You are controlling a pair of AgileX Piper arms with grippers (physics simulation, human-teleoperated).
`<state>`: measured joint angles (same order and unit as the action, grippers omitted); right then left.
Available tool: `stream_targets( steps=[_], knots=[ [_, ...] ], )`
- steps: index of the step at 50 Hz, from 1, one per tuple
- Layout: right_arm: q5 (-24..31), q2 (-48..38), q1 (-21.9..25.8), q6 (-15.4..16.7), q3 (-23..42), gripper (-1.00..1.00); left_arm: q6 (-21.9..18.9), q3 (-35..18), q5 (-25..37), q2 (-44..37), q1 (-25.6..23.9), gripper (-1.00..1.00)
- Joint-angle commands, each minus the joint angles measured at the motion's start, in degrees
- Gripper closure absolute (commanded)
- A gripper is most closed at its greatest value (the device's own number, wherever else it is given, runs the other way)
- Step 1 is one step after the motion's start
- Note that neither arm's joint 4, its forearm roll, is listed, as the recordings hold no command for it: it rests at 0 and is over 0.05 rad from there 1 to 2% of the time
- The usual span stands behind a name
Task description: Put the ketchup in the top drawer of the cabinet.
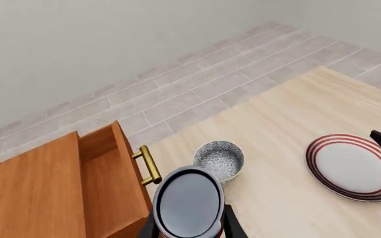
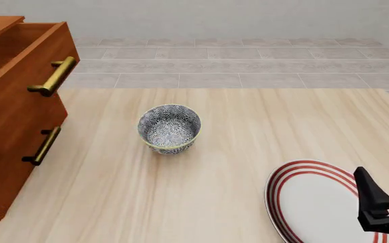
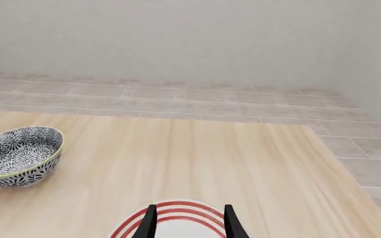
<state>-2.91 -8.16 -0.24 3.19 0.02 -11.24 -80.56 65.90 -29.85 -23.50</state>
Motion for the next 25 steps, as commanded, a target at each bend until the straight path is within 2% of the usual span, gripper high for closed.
stream_targets(
  steps=[1, 3, 6, 7, 9, 14, 21, 25],
  knots=[
    [0.4, 0.4, -0.1, 0.2, 0.0, -1.0, -3.0, 1.5, 1.2, -0.5, 3.6, 1.0],
    [0.5, 0.5, -0.1, 0.2, 0.0, -1.0, -2.7, 1.7, 0.3, -1.0, 5.7, 1.0],
    [0.8, 0.8, -0.2, 0.2, 0.0, -1.0, -2.8, 1.1, -0.1, -1.5, 5.7, 1.0],
    [0.7, 0.7, -0.3, 0.1, 0.0, -1.0, -1.1, 0.6, -1.0, -2.5, 7.6, 1.0],
    [0.6, 0.6, -0.3, 0.1, 0.0, -1.0, -0.8, 0.8, -1.0, -2.7, 7.5, 1.0],
    [0.3, 0.2, -0.4, -0.1, 0.0, -1.0, -3.6, 3.1, -2.9, -2.9, 8.3, 1.0],
    [-0.4, -0.6, -0.2, 0.2, 0.0, -1.0, -3.5, 2.9, -4.8, -5.6, 10.1, 1.0],
    [-0.7, -1.0, -0.5, 0.3, 0.0, -1.0, -5.8, 4.1, -6.5, -7.3, 12.2, 1.0]
  ],
)
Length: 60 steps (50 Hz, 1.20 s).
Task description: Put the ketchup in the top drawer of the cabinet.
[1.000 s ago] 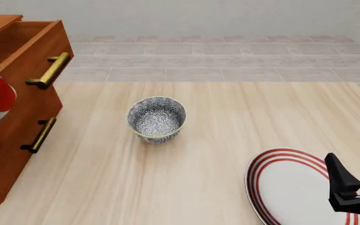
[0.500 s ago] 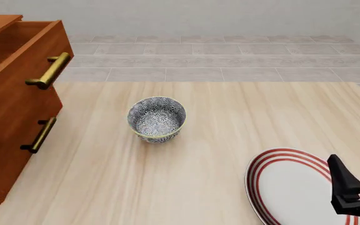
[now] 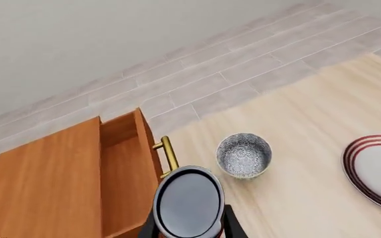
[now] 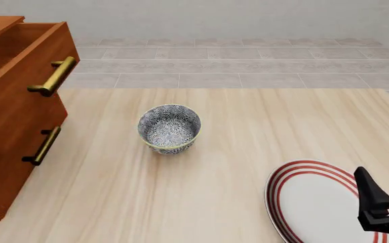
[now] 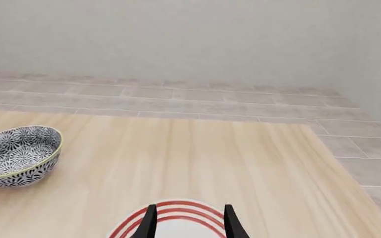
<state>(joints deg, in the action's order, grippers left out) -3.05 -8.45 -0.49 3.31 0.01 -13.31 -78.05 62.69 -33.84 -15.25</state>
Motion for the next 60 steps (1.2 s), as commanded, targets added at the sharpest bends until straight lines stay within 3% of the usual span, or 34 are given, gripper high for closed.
stream_targets(
  steps=[1, 9, 14, 26, 60],
  knots=[
    [-0.8, -0.9, -0.2, 0.2, 0.0, -1.0, -4.9, 2.0, -4.0, -3.4, 4.5, 1.0],
    [-1.4, -1.9, -0.3, 0.4, 0.0, -1.0, -4.1, 1.4, -5.1, -5.9, 6.4, 1.0],
    [-1.7, -2.4, -0.3, 0.7, 0.0, -1.0, -3.2, -2.7, -3.7, -8.0, 7.0, 1.0],
    [-0.8, -1.5, -0.5, 0.5, 0.0, -1.0, -3.9, 0.8, -6.6, -9.2, 8.4, 1.0],
    [-1.0, -2.2, -0.5, 1.0, 0.0, -1.0, -3.1, 3.5, -13.0, -14.2, 18.5, 1.0]
  ],
)
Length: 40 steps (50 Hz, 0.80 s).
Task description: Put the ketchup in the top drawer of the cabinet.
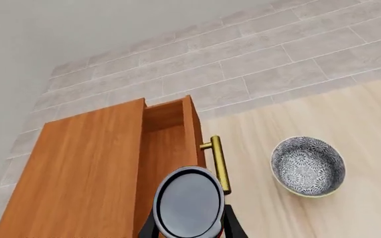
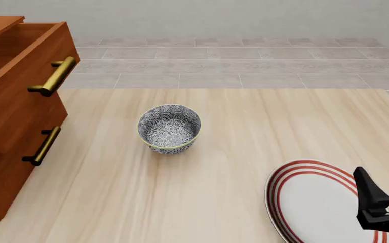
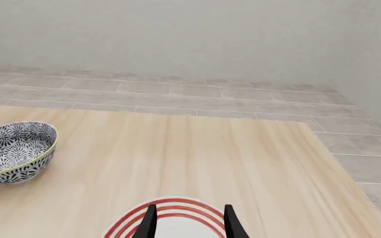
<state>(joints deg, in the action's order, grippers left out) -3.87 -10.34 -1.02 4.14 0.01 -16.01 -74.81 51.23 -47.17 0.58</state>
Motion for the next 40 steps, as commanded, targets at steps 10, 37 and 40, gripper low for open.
stream_targets(
  steps=[10, 37, 40],
  knots=[
    [-0.8, -1.1, 0.0, 0.3, 0.0, -1.0, -0.4, -1.8, -1.2, -2.0, 3.9, 1.0],
    [-2.0, -2.8, 0.0, 0.6, 0.0, -1.0, 3.3, -0.7, -6.0, -9.6, 6.5, 1.0],
    [-1.4, -2.2, -0.2, 0.6, 0.0, -1.0, 2.4, -1.5, -6.5, -10.8, 7.1, 1.0]
  ],
)
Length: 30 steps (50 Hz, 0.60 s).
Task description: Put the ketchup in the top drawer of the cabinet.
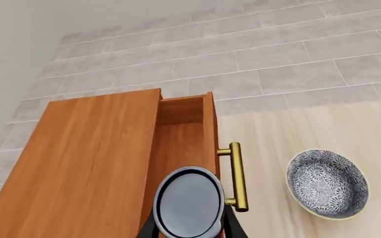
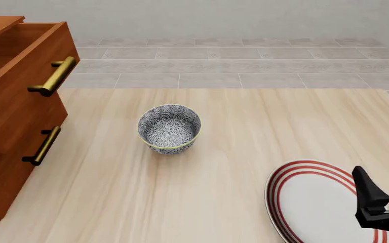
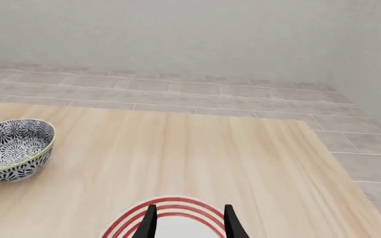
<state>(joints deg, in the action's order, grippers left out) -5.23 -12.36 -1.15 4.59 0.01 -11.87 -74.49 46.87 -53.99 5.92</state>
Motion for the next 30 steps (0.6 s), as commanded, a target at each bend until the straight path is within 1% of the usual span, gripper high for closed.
stream_targets(
  steps=[1, 7, 8, 12, 17, 19, 21, 23, 30],
  knots=[
    [-0.3, -0.6, -0.1, 0.1, 0.0, -1.0, -1.5, -2.1, -2.1, -4.3, 1.8, 1.0],
    [-0.7, -1.0, -0.1, 0.1, 0.0, -1.0, -1.8, -1.3, -3.4, -5.1, 2.5, 1.0],
    [-0.9, -1.2, -0.1, 0.1, 0.0, -1.0, -2.0, -0.4, -4.3, -5.3, 3.1, 1.0],
    [-0.9, -1.3, 0.0, 0.1, 0.0, -1.0, -2.6, 0.3, -4.7, -5.6, 3.7, 1.0],
    [-0.8, -1.2, -0.1, 0.1, 0.0, -1.0, -2.5, -0.2, -4.2, -6.0, 4.3, 1.0],
    [-1.1, -1.5, 0.0, 0.2, 0.0, -1.0, -2.9, 0.7, -4.3, -5.6, 4.5, 1.0],
    [-1.1, -1.5, 0.0, 0.2, 0.0, -1.0, -2.4, 0.8, -4.2, -5.7, 4.6, 1.0],
    [-0.9, -1.3, -0.1, 0.2, 0.0, -1.0, -3.1, 1.8, -4.7, -5.4, 5.1, 1.0],
    [-1.6, -2.1, 0.1, 0.4, 0.0, -1.0, -3.4, 2.3, -5.6, -6.3, 6.3, 1.0]
  ],
)
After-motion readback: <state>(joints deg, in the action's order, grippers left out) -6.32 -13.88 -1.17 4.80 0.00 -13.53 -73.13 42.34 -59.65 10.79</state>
